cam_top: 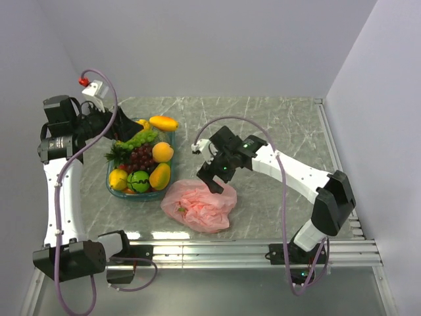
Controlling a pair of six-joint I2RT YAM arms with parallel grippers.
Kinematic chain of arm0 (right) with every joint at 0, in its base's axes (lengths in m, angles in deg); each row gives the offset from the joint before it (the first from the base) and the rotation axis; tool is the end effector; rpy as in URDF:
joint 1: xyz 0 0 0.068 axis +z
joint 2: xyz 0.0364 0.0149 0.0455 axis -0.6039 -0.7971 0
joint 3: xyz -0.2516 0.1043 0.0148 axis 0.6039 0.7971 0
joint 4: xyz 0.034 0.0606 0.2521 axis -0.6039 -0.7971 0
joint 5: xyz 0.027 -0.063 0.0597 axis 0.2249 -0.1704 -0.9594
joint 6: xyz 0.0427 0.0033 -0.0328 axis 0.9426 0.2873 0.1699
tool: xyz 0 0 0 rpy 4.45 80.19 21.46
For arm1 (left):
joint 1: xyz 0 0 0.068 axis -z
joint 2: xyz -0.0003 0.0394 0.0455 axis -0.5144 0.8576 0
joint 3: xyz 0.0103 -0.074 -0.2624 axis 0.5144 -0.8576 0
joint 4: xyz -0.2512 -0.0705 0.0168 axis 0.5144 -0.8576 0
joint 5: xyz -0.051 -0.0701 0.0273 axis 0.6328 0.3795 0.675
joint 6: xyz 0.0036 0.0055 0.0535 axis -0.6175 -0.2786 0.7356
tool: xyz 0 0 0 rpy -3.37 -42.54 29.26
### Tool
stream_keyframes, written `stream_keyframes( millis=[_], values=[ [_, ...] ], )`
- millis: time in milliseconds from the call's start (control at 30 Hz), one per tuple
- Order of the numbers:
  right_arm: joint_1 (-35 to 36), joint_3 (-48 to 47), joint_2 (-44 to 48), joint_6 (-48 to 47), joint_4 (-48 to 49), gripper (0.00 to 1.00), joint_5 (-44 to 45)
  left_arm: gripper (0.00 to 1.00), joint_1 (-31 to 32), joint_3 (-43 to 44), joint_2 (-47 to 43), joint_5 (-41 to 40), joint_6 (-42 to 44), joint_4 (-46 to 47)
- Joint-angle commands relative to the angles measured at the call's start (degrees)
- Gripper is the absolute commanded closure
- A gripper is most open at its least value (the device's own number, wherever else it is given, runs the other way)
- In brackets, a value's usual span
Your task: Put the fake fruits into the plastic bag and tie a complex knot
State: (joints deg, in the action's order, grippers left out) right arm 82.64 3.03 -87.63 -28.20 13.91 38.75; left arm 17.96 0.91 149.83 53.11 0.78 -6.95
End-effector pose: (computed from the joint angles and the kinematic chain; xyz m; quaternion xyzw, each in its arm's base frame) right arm 0.2250 0.2412 0.2897 -0.5050 0.8163 0.1835 0.2122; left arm 0.2273 0.0252 0.4318 0.1349 0.7831 -0.2873 0.5348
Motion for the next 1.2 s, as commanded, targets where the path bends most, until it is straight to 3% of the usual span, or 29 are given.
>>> stream_keyframes(
  millis=[0,167,200,333,367,400,567,700,1000,1067,1167],
  values=[
    [2.05,2.38,-1.70,0.42,2.39,0.00,-2.13,0.01,-0.01,-1.56,-1.68,7.73,8.35,-3.93],
    [1.97,7.74,-3.20,-0.20,2.65,0.14,-7.22,0.01,0.60,-6.39,-5.02,9.66,15.75,-6.48],
    [1.97,9.49,-2.85,-0.37,3.09,0.27,-7.92,0.01,1.12,-7.10,-5.80,9.93,19.85,-7.27],
    [1.35,11.52,-0.21,-1.60,4.76,0.62,-9.51,0.02,8.23,-11.48,-7.48,8.01,29.72,-11.31],
    [1.00,11.61,1.27,-1.86,4.94,0.86,-9.86,0.02,12.16,-12.46,-7.83,7.57,31.04,-11.50],
    [0.30,11.70,2.07,-1.95,5.20,1.00,-10.30,0.03,14.38,-13.60,-8.53,6.43,32.27,-11.07],
    [-2.86,12.58,9.09,-2.22,7.31,1.00,-13.99,0.12,28.07,-19.93,-8.63,3.35,39.21,-8.25],
    [-5.24,14.60,14.81,-1.08,9.86,1.00,-16.01,0.13,34.08,-22.83,-6.70,4.66,40.99,-3.78],
    [-7.08,17.15,19.39,-1.43,10.22,1.00,-19.97,0.09,46.39,-32.41,-3.62,-9.66,33.69,23.91],
    [-7.52,17.41,20.53,-0.90,10.65,1.00,-20.58,0.13,47.70,-31.89,-0.81,-9.49,34.13,24.28],
    [-9.72,17.85,22.28,-0.37,11.27,1.00,-21.81,0.42,49.46,-29.43,3.85,-8.87,35.45,20.42]
  ],
)
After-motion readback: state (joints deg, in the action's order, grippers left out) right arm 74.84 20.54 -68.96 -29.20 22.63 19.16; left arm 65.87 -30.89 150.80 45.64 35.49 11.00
